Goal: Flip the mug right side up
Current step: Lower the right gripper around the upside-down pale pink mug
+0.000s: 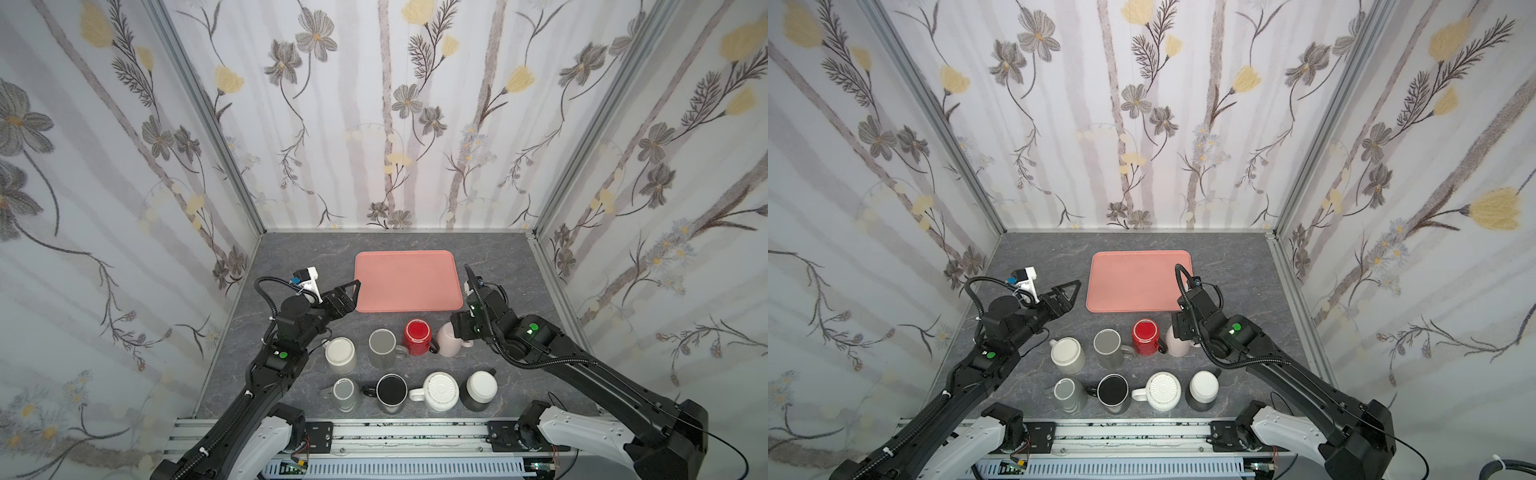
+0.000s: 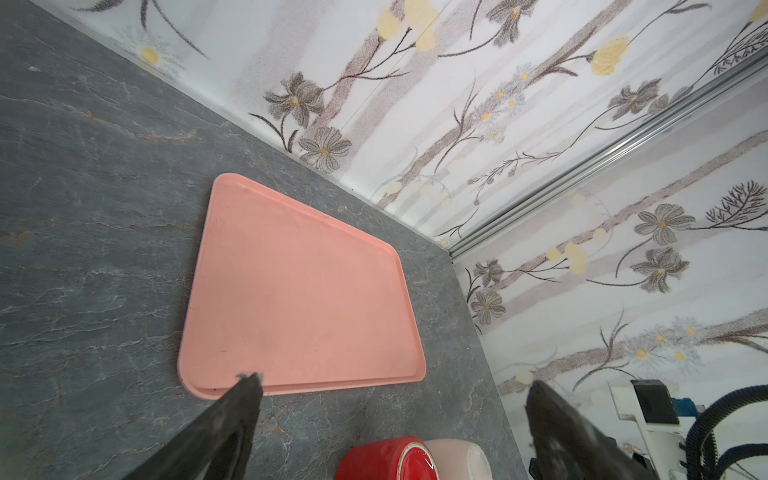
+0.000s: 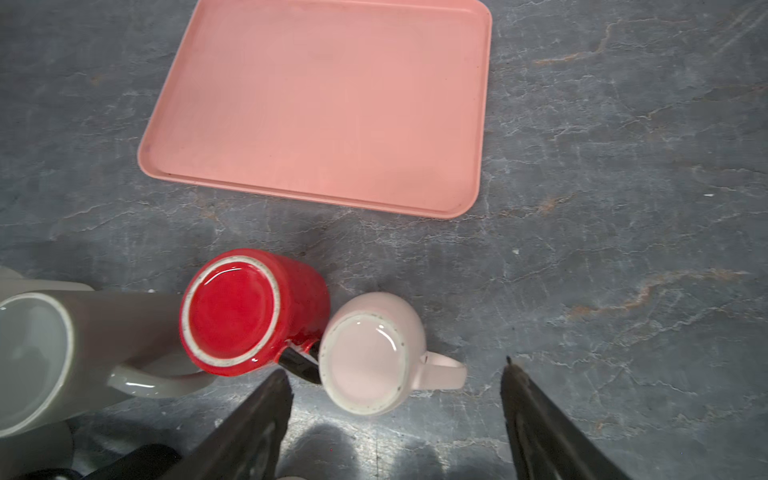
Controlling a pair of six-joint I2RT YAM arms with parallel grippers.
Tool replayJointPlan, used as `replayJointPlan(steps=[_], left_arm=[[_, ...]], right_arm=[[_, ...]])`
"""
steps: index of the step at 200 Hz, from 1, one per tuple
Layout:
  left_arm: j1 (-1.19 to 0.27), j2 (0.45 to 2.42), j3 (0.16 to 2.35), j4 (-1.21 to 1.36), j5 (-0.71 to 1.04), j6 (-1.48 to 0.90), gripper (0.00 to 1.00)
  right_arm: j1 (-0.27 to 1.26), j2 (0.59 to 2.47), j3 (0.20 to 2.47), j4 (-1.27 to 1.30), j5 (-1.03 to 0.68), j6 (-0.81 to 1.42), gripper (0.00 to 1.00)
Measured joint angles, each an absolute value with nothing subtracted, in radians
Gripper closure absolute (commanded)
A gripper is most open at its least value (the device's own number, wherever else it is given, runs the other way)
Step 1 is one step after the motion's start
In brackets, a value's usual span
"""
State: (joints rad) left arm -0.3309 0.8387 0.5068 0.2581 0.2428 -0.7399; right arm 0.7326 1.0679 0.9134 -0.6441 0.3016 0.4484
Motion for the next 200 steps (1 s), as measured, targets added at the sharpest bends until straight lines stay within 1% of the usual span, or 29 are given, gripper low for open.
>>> replayJointPlan(steps=[8, 17, 25, 36, 46, 90, 141, 160, 200], left_arm=[[-0.331, 0.839, 0.507, 0.258, 0.24, -0.739, 0.0], [-0.331, 0.841, 0.507, 0.258, 0.239, -0.739, 0.0], [-0.331, 0.841, 0.507, 0.258, 0.239, -0.736, 0.0], [-0.331, 0.841, 0.507, 0.257, 0.239, -0.736, 0.0], [-0.331, 0.841, 0.507, 0.257, 0.239, -0.733, 0.0], [-0.331, 0.842, 0.506, 0.258, 0.239, -0.73, 0.0], [-0.331, 0.846, 0.504, 0.258, 0.24, -0.723, 0.0], [-0.331, 0.844, 0.503, 0.257, 0.24, -0.714, 0.0], [-0.331, 0.835, 0.501, 0.258, 0.239, -0.71, 0.0]], right_arm=[[0.722, 1.073, 0.916, -0.655, 0.3, 0.437, 0.31], [0.706, 1.081, 0.917, -0.661, 0.289, 0.428, 0.31], [0.696, 1.089, 0.919, -0.667, 0.281, 0.418, 0.27], [0.69, 1.098, 0.923, -0.678, 0.261, 0.405, 0.17], [0.69, 1.105, 0.929, -0.686, 0.221, 0.389, 0.15], [0.691, 1.189, 0.957, -0.728, 0.135, 0.357, 0.14], [0.691, 1.263, 0.956, -0.738, 0.099, 0.346, 0.11], [0.691, 1.287, 0.95, -0.731, 0.099, 0.345, 0.12], [0.691, 1.316, 0.911, -0.695, 0.11, 0.36, 0.24]])
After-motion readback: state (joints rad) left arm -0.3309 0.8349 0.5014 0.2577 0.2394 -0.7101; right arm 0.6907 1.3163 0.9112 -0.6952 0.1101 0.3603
